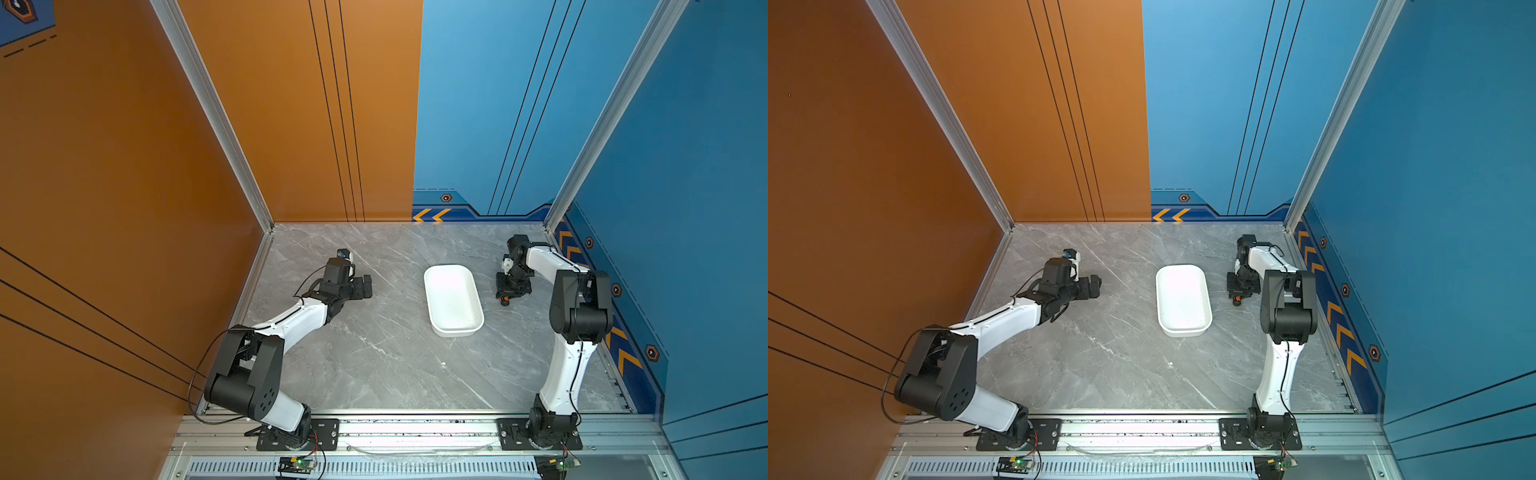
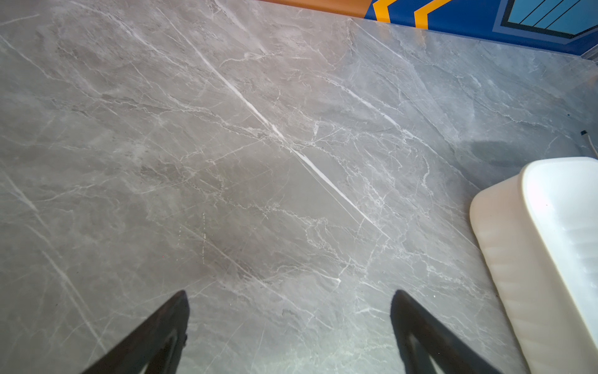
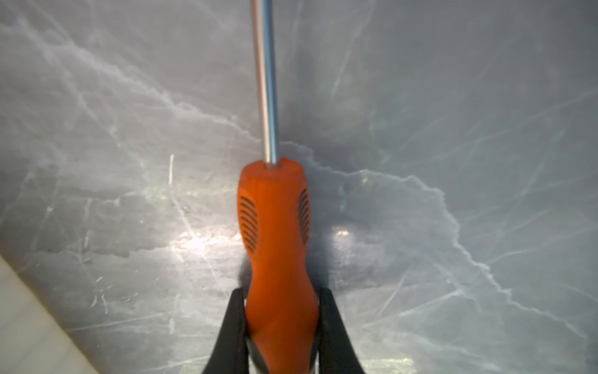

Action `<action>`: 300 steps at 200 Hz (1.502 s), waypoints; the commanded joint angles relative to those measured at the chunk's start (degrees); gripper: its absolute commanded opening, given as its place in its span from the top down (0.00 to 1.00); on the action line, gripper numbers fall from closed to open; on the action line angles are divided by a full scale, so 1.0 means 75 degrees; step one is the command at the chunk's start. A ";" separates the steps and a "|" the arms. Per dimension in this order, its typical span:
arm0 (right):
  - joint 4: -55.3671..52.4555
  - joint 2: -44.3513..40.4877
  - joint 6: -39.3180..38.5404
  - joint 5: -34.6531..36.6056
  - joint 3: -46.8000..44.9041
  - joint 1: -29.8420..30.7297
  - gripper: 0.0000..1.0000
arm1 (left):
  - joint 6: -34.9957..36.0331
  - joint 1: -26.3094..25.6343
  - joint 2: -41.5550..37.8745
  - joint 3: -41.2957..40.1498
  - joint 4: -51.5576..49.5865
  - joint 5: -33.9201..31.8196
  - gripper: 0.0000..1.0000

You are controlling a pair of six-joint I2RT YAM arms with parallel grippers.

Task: Put the screwdriver in the bin
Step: Pick up the screwdriver from the middle-right of the table, then place the screwdriver into the bin.

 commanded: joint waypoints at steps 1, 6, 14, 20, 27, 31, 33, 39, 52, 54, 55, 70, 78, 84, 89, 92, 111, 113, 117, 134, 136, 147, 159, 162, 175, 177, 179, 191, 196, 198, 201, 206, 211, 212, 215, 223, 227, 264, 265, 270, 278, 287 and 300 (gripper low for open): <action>-0.0022 -0.0572 0.0006 -0.0314 -0.0169 0.0091 1.00 | 0.0152 -0.0053 -0.0027 0.0129 -0.0169 -0.0239 0.02; -0.0012 -0.0647 0.0023 -0.0362 -0.0184 0.0091 1.00 | 0.0153 -0.0042 -0.0017 0.0125 -0.0180 -0.0250 0.02; 0.0003 -0.0781 0.0042 -0.0425 -0.0212 0.0088 1.00 | 0.0153 -0.0050 -0.0003 0.0124 -0.0193 -0.0250 0.02; 0.0009 -0.0870 0.0060 -0.0435 -0.0223 0.0091 1.00 | 0.0153 -0.0047 0.0017 0.0136 -0.0192 -0.0263 0.02; 0.0007 -0.0966 0.0066 -0.0472 -0.0254 0.0099 1.00 | 0.0153 -0.0046 0.0019 0.0124 -0.0194 -0.0255 0.02; 0.0011 -0.1040 0.0071 -0.0518 -0.0282 0.0103 1.00 | 0.0153 -0.0045 0.0019 0.0115 -0.0203 -0.0260 0.02; 0.0015 -0.1077 0.0073 -0.0530 -0.0289 0.0103 1.00 | 0.0153 -0.0052 0.0019 0.0121 -0.0204 -0.0262 0.02; 0.0014 -0.1140 0.0095 -0.0557 -0.0318 0.0103 1.00 | 0.0142 -0.0053 0.0018 0.0126 -0.0204 -0.0249 0.02; 0.0002 -0.1385 0.0132 -0.0604 -0.0371 0.0123 1.00 | 0.0142 -0.0054 0.0019 0.0111 -0.0204 -0.0237 0.02; -0.0005 -0.1424 0.0135 -0.0607 -0.0382 0.0125 1.00 | 0.0142 -0.0057 0.0019 0.0115 -0.0204 -0.0239 0.02; 0.0000 -0.1452 0.0142 -0.0614 -0.0390 0.0132 1.00 | 0.0142 -0.0057 0.0019 0.0119 -0.0204 -0.0240 0.02; -0.0013 -0.1784 0.0197 -0.0744 -0.0460 0.0198 1.00 | 0.0153 -0.0058 0.0002 0.0135 -0.0227 -0.0239 0.02; -0.0019 -0.1992 0.0252 -0.0788 -0.0492 0.0245 1.00 | 0.0159 -0.0057 -0.0003 0.0112 -0.0228 -0.0250 0.02; -0.0013 -0.2147 0.0297 -0.0843 -0.0536 0.0308 1.00 | 0.0153 -0.0056 -0.0016 0.0115 -0.0228 -0.0263 0.02; -0.0019 -0.2290 0.0338 -0.0893 -0.0564 0.0378 1.00 | 0.0153 -0.0058 -0.0016 0.0114 -0.0239 -0.0262 0.02; -0.0019 -0.2360 0.0377 -0.0909 -0.0578 0.0429 1.00 | 0.0163 -0.0058 -0.0025 0.0116 -0.0238 -0.0272 0.02; -0.0047 -0.2826 0.0619 -0.0819 -0.0620 0.0913 1.00 | 0.0199 -0.0042 -0.0057 0.0126 -0.0252 -0.0301 0.02; -0.0045 -0.2844 0.0636 -0.0813 -0.0614 0.0935 1.00 | 0.0206 -0.0051 -0.0062 0.0136 -0.0251 -0.0308 0.02; -0.0056 -0.2962 0.0700 -0.0742 -0.0626 0.1095 1.00 | 0.0217 -0.0045 -0.0069 0.0137 -0.0252 -0.0316 0.02; -0.0039 -0.3237 0.1061 -0.0537 -0.0633 0.1585 1.00 | 0.0277 -0.0047 -0.0098 0.0150 -0.0269 -0.0339 0.02; -0.0036 -0.3252 0.1094 -0.0520 -0.0638 0.1628 1.00 | 0.0281 -0.0046 -0.0098 0.0151 -0.0273 -0.0341 0.02; -0.0025 -0.3286 0.1276 -0.0389 -0.0623 0.1959 1.00 | 0.0325 -0.0040 -0.0132 0.0148 -0.0286 -0.0344 0.02; -0.0016 -0.3235 0.1460 -0.0145 -0.0618 0.2297 1.00 | 0.0409 -0.0037 -0.0174 0.0135 -0.0295 -0.0337 0.02; -0.0019 -0.3208 0.1497 -0.0111 -0.0620 0.2366 1.00 | 0.0425 -0.0033 -0.0191 0.0132 -0.0298 -0.0349 0.02; 0.0076 -0.3029 0.1640 0.0077 -0.0661 0.2698 1.00 | 0.0464 -0.0017 -0.0240 0.0113 -0.0318 -0.0386 0.02; 0.0090 -0.2989 0.1667 0.0099 -0.0665 0.2753 1.00 | 0.0468 -0.0021 -0.0245 0.0112 -0.0329 -0.0399 0.02; 0.0102 -0.2953 0.1688 0.0134 -0.0664 0.2790 1.00 | 0.0469 -0.0022 -0.0255 0.0115 -0.0332 -0.0409 0.02; 0.0171 -0.2705 0.1813 0.0283 -0.0652 0.3050 1.00 | 0.0470 -0.0009 -0.0308 0.0099 -0.0345 -0.0427 0.02; 0.0218 -0.2614 0.1876 0.0372 -0.0655 0.3159 1.00 | 0.0470 0.0001 -0.0332 0.0081 -0.0345 -0.0424 0.02; 0.0231 -0.2563 0.1901 0.0401 -0.0655 0.3199 1.00 | 0.0470 0.0004 -0.0339 0.0078 -0.0345 -0.0418 0.02; 0.0258 -0.2509 0.1924 0.0454 -0.0638 0.3254 1.00 | 0.0470 0.0000 -0.0350 0.0066 -0.0345 -0.0410 0.02; 0.0301 -0.2405 0.1962 0.0503 -0.0632 0.3334 1.00 | 0.0479 0.0004 -0.0372 0.0057 -0.0345 -0.0394 0.02; 0.0346 -0.2290 0.1997 0.0514 -0.0615 0.3396 1.00 | 0.0481 0.0004 -0.0390 0.0031 -0.0345 -0.0363 0.02; 0.0351 -0.2271 0.2004 0.0510 -0.0600 0.3408 1.00 | 0.0481 0.0008 -0.0396 0.0036 -0.0345 -0.0360 0.02; 0.0370 -0.2211 0.2035 0.0516 -0.0588 0.3434 1.00 | 0.0481 0.0002 -0.0402 0.0022 -0.0345 -0.0333 0.02; 0.0404 -0.2012 0.2079 0.0546 -0.0526 0.3525 1.00 | 0.0481 0.0022 -0.0432 -0.0001 -0.0333 -0.0231 0.02; 0.0406 -0.1921 0.2090 0.0598 -0.0487 0.3567 1.00 | 0.0481 0.0022 -0.0438 -0.0022 -0.0333 -0.0156 0.02; 0.0415 -0.1208 0.2126 0.0892 -0.0234 0.3798 1.00 | 0.0433 0.0015 -0.0519 -0.0176 -0.0299 0.0191 0.02; 0.0415 -0.1177 0.2128 0.0912 -0.0219 0.3807 1.00 | 0.0434 0.0014 -0.0520 -0.0185 -0.0298 0.0198 0.02; 0.0416 -0.1122 0.2128 0.0937 -0.0205 0.3827 1.00 | 0.0449 0.0024 -0.0540 -0.0214 -0.0278 0.0231 0.02; 0.0431 -0.1047 0.2137 0.0969 -0.0185 0.3846 1.00 | 0.0474 0.0025 -0.0577 -0.0270 -0.0238 0.0334 0.02; 0.0435 -0.0968 0.2163 0.1019 -0.0158 0.3864 1.00 | 0.0520 0.0030 -0.0624 -0.0315 -0.0185 0.0496 0.02; 0.0430 -0.0856 0.2174 0.1047 -0.0141 0.3882 1.00 | 0.0563 0.0025 -0.0713 -0.0372 -0.0135 0.0698 0.02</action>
